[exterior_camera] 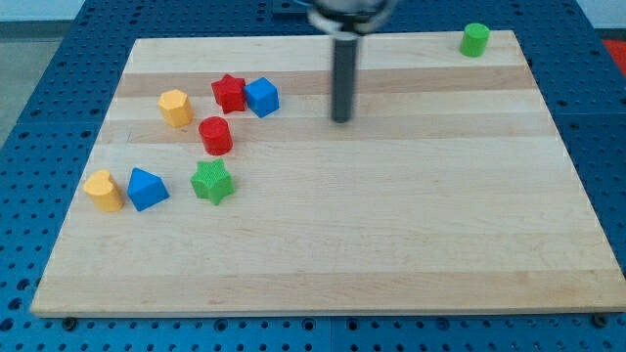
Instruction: Move the blue cube to the bottom of the green circle
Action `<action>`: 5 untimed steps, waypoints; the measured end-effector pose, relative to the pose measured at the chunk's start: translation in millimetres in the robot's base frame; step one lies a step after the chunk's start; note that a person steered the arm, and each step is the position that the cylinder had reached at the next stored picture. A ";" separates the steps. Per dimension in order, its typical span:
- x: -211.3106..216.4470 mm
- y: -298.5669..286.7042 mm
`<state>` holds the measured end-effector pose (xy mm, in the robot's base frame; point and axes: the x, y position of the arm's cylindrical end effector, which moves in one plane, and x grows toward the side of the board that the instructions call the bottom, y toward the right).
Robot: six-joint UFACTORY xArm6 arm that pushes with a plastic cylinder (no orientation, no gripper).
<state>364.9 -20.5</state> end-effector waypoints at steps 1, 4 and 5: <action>4.7 -76.1; -25.7 -113.5; -44.2 -54.6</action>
<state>320.7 -75.1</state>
